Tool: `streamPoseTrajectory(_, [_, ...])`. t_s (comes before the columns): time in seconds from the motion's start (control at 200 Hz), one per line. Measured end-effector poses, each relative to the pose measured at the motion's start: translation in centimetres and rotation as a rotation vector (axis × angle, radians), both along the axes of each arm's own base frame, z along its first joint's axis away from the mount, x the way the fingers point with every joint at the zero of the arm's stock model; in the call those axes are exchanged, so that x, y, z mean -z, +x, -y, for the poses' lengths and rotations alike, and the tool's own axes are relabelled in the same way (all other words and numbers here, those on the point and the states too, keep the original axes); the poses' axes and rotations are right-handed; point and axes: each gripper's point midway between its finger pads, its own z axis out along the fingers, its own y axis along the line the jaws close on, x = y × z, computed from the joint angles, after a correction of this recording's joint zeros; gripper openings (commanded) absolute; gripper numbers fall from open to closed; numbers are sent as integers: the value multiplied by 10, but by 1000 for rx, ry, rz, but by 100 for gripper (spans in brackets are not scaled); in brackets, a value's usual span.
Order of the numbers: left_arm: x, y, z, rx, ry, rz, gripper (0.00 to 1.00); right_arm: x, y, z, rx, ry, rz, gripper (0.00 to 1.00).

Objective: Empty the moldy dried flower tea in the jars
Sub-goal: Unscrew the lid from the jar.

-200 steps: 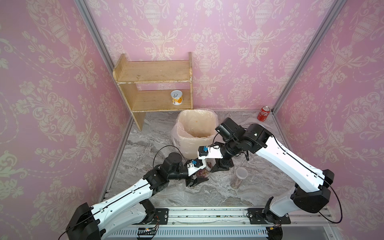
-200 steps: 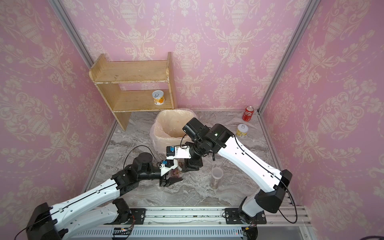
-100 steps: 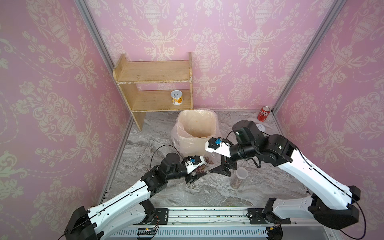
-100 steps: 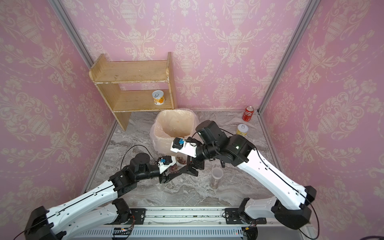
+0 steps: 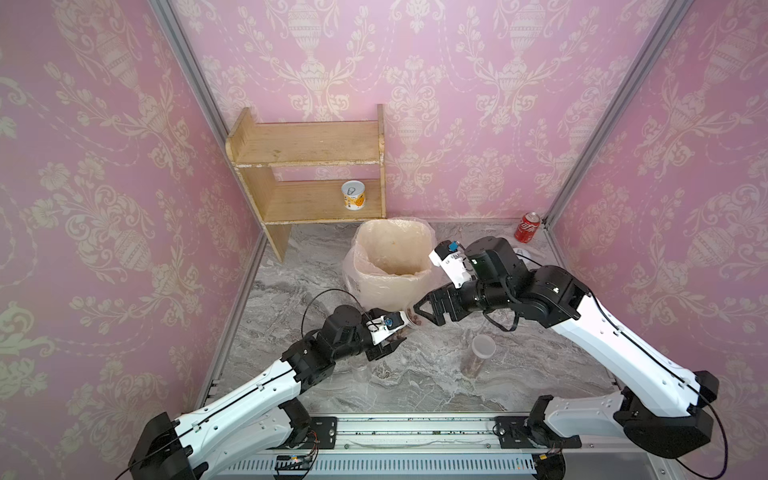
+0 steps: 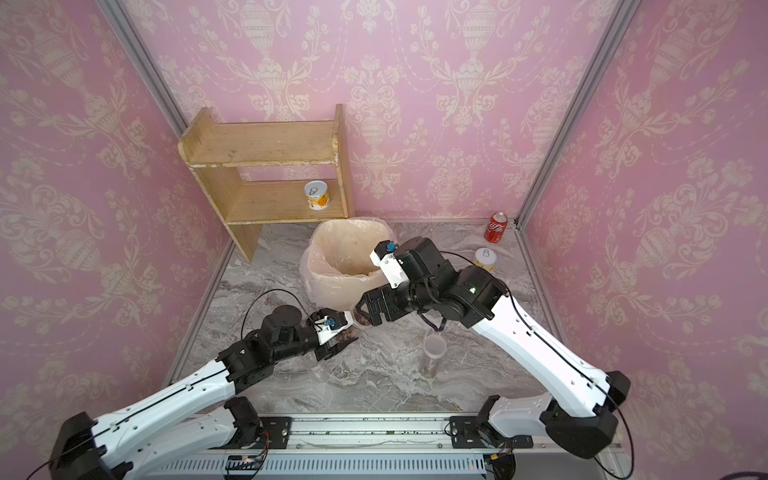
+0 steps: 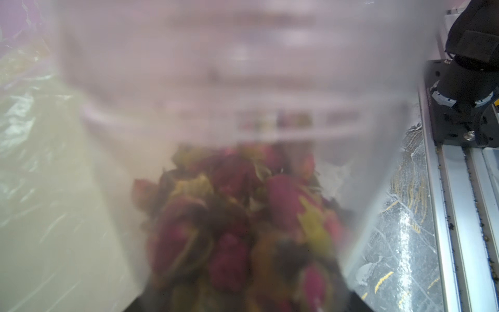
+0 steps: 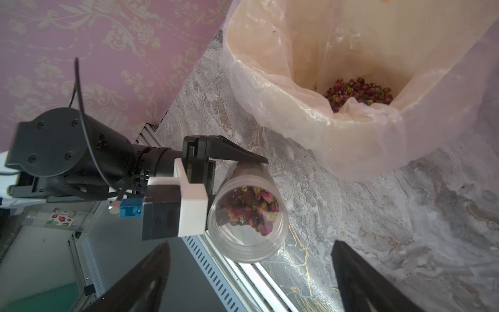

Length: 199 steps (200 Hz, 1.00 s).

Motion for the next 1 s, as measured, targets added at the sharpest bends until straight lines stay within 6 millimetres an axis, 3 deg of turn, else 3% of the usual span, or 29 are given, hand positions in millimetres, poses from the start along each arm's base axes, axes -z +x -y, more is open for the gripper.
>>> streamPoseTrajectory(0.51, [1,3,-2,-12,20,13,24,29,1,-16,47,1,-171,81])
streamPoseTrajectory(0.821, [5,1,-3,-12,34,0,25,36,1,-21,37,-6,-197,70])
streamPoseTrajectory(0.996, [7,1,-4,-12,41,-7,25,37,1,-22,33,-7,-203,75])
